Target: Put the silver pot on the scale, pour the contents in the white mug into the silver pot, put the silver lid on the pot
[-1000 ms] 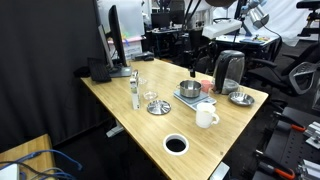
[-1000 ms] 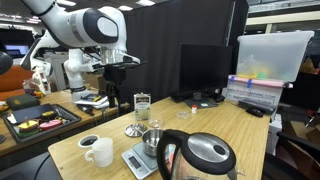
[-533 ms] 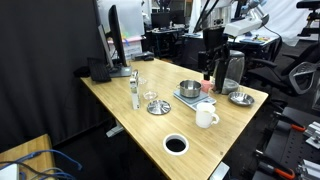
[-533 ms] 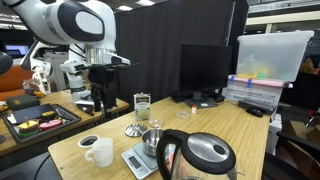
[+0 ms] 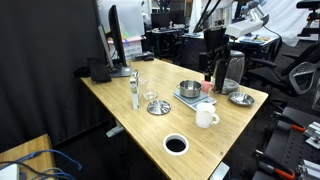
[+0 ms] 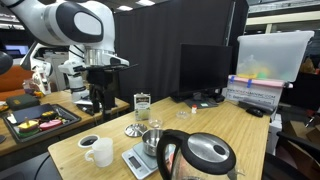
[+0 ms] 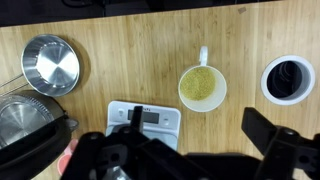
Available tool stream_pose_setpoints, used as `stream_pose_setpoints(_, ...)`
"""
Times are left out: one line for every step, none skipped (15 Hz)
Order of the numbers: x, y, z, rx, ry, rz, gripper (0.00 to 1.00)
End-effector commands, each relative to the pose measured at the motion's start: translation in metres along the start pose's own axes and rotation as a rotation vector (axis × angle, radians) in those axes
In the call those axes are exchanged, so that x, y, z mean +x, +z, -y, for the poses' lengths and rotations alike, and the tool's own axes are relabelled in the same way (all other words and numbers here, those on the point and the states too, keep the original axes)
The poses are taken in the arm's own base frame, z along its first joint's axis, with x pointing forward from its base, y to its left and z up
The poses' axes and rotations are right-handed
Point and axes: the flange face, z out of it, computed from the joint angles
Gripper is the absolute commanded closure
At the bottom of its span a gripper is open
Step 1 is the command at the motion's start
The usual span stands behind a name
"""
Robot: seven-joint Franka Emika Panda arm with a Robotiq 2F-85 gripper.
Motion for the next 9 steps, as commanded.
stream_pose_setpoints(-0.031, 0.021, -0.004, 0.023, -0.045, -0.015, 0.0)
stream_pose_setpoints(-0.046, 0.034, -0.006, 0.037, -0.052, 0.002, 0.0)
stream_pose_setpoints(-0.062, 0.048, -0.008, 0.052, -0.064, 0.02, 0.0)
stream_pose_setpoints(-0.077, 0.059, -0.01, 0.072, -0.077, 0.04, 0.0)
stream_pose_setpoints(-0.092, 0.068, -0.012, 0.095, -0.096, 0.057, 0.0)
stream_pose_setpoints(-0.073, 0.06, -0.001, 0.116, -0.12, 0.07, 0.0)
stream_pose_setpoints(-0.082, 0.06, 0.002, 0.135, -0.154, 0.064, 0.0)
stream_pose_setpoints(-0.079, 0.066, -0.003, 0.096, -0.109, 0.084, 0.0)
stream_pose_setpoints(-0.078, 0.061, 0.0, 0.112, -0.127, 0.074, 0.0)
